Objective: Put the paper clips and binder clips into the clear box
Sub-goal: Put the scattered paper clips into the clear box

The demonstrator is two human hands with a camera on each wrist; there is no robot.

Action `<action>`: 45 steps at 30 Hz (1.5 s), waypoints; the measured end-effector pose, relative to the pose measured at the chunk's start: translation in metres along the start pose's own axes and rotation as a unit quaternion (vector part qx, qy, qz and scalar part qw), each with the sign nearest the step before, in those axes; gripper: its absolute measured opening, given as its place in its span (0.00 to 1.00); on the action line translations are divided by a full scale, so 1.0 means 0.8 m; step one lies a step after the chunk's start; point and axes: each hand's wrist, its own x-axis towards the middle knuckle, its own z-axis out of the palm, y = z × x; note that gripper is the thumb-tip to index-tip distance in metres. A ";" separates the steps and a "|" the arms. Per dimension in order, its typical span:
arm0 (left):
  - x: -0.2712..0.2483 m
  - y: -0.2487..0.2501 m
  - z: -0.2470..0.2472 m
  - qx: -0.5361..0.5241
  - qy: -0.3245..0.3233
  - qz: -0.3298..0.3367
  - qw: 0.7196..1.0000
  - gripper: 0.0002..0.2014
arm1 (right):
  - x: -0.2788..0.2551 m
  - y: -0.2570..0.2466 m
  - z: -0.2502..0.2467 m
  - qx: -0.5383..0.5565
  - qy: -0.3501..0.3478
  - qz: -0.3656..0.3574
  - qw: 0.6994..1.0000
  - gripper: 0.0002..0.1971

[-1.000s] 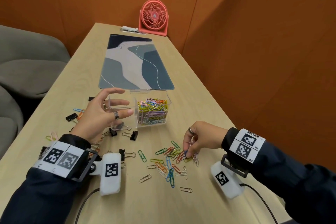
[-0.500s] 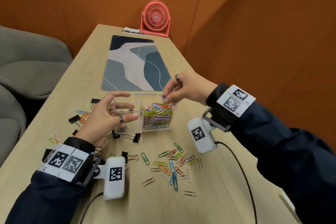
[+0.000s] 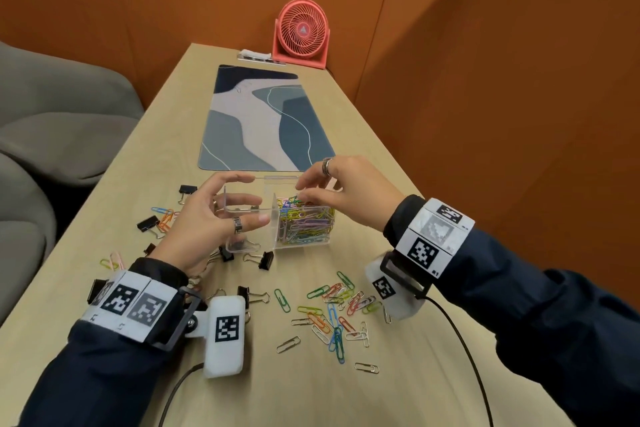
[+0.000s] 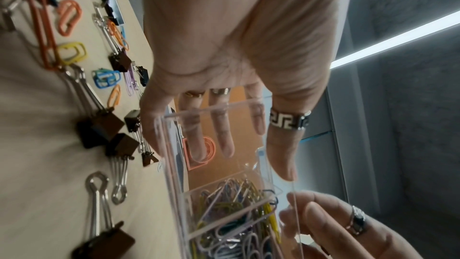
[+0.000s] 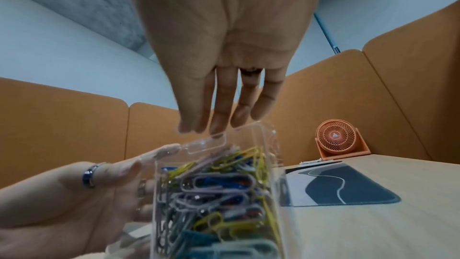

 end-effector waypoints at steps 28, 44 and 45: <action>0.000 0.008 -0.007 -0.002 0.058 0.011 0.998 0.27 | -0.083 0.007 0.058 -0.007 -0.326 -0.081 0.942 0.22; -0.003 0.009 -0.004 0.001 0.050 0.007 0.999 0.27 | -0.112 0.016 0.054 -0.198 -0.431 -0.114 0.873 0.25; -0.003 0.009 -0.004 0.001 0.050 0.008 0.999 0.27 | -0.113 0.021 0.048 -0.198 -0.431 -0.096 0.875 0.25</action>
